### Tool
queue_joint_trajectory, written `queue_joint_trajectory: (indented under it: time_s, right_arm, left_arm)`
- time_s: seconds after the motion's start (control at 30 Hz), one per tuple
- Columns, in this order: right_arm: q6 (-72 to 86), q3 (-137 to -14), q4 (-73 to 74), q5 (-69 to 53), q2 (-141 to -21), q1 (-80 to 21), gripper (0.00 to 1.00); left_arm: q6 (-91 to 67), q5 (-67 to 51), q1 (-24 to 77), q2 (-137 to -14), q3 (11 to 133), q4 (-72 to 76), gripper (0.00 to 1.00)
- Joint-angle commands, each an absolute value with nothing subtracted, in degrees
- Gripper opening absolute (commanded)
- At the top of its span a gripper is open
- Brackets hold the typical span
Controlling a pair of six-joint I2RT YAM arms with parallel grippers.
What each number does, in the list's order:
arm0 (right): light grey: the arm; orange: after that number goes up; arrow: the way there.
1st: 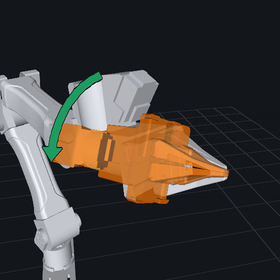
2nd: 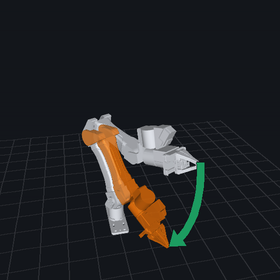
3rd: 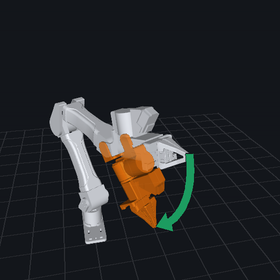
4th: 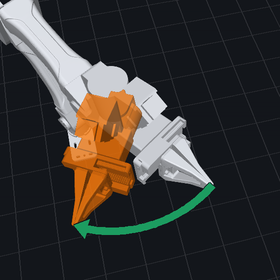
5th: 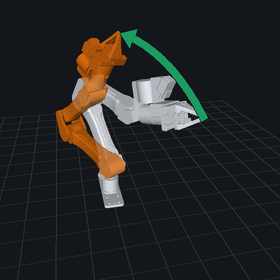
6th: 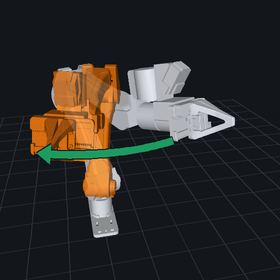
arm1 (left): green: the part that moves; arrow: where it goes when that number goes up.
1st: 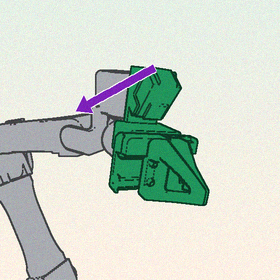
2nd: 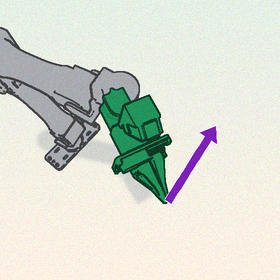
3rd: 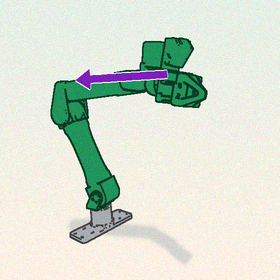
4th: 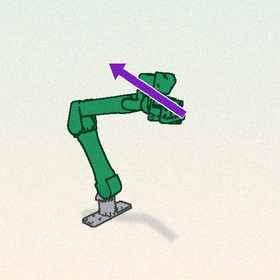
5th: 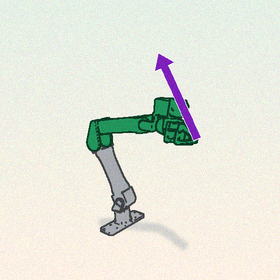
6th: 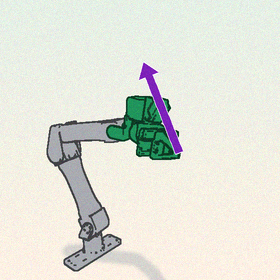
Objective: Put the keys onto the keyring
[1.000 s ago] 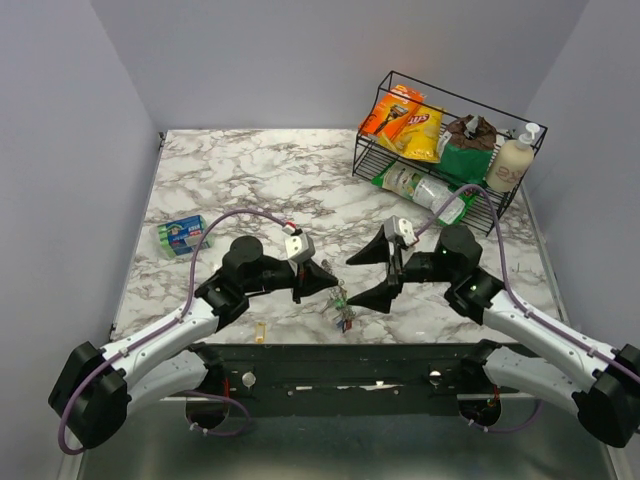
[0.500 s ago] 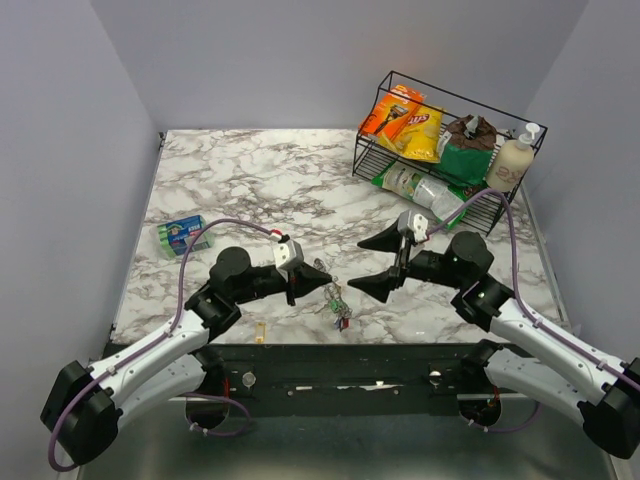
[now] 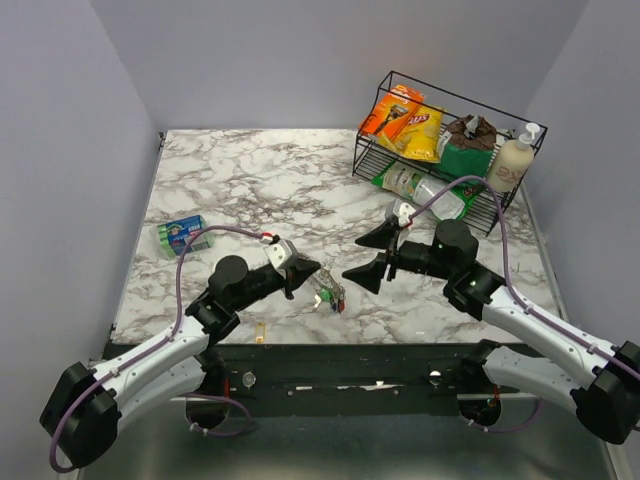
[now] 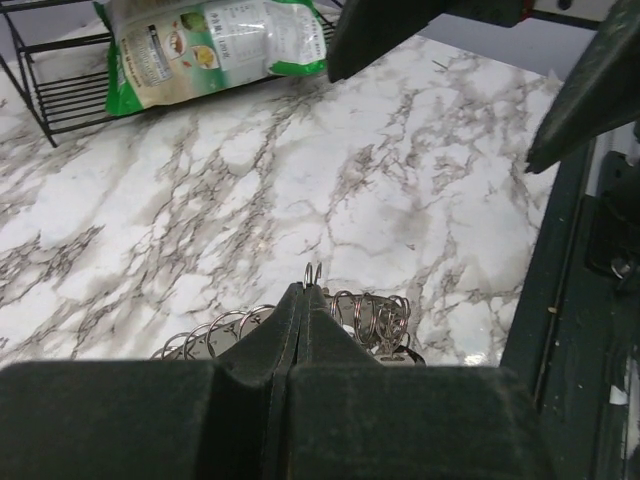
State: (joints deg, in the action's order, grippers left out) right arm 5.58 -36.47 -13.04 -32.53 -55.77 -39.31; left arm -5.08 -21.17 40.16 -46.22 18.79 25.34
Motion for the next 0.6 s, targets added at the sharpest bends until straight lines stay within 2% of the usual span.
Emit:
queue_joint_trajectory:
  time_s: [0.0,0.13,0.3,0.57]
  right_arm:
    - [5.64,-39.19,-8.36,-33.12,-55.28,-39.38,1.00]
    - [7.12,-39.29,-8.88,-37.26,-57.91,-39.81,1.00]
    - [5.37,-41.04,-5.63,-29.90,-61.08,-45.42,1.00]
    - [1.85,-46.49,-3.43,-24.70,-72.85,-55.27,1.00]
  left_arm:
    - [-3.60,-14.68,38.59,-48.33,18.81,33.83,0.00]
    - [-5.01,-15.46,33.33,-51.76,19.60,36.64,0.00]
    - [-8.34,-22.57,23.31,-53.79,21.88,36.83,0.00]
    - [-9.67,-18.65,16.44,-54.32,27.15,32.71,0.00]
